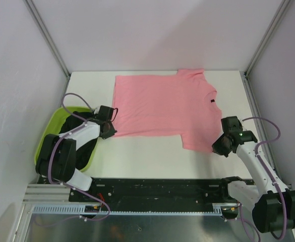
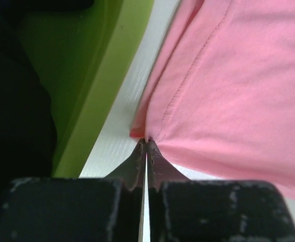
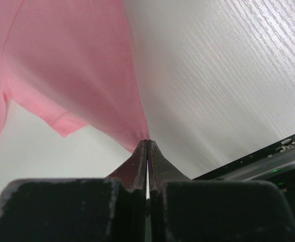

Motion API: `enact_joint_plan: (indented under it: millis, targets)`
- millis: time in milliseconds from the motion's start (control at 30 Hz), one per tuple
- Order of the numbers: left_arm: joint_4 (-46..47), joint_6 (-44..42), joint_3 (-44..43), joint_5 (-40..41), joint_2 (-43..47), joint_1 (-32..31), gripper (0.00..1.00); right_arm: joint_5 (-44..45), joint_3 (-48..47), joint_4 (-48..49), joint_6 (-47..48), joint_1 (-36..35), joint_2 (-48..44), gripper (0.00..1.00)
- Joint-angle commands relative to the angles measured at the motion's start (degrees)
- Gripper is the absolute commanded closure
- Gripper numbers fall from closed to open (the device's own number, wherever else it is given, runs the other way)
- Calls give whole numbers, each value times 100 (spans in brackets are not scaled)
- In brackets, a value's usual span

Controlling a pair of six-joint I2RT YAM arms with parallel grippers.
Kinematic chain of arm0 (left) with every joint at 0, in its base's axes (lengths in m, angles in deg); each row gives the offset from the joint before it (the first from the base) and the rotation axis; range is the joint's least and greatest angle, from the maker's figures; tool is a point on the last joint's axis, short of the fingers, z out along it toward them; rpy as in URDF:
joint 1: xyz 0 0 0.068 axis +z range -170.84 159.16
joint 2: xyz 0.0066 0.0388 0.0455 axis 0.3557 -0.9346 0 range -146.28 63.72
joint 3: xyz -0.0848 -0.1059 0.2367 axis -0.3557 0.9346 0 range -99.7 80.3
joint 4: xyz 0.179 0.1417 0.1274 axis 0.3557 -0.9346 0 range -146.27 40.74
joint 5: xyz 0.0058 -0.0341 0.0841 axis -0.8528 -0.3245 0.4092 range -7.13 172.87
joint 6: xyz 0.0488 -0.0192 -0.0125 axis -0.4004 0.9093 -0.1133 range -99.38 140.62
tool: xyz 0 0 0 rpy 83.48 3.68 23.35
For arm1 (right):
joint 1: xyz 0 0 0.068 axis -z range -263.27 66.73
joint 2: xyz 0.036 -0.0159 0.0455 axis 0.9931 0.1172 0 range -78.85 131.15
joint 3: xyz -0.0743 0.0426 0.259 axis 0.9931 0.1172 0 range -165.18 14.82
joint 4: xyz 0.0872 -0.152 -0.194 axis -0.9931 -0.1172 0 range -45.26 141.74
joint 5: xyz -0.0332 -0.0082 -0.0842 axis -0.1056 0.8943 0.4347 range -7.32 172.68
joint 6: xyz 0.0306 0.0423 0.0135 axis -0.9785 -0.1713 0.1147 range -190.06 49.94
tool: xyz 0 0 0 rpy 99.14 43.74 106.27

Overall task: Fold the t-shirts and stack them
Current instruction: Grap the side of the flattened tshirt closest away from the robot with both arms

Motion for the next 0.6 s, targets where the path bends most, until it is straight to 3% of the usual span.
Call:
enact_joint_plan:
  millis: [0, 267, 567]
  targets:
    - [79, 31, -28, 294, 477, -4, 100, 104, -299, -367, -134, -27, -209, 100]
    - [-157, -192, 41, 352, 1358, -8, 100, 221, -1130, -561, -6, -43, -225, 100]
    - [-195, -360, -1419, 250, 10, -6, 100, 525, -2479, 876, 614, -60, 1570, 100]
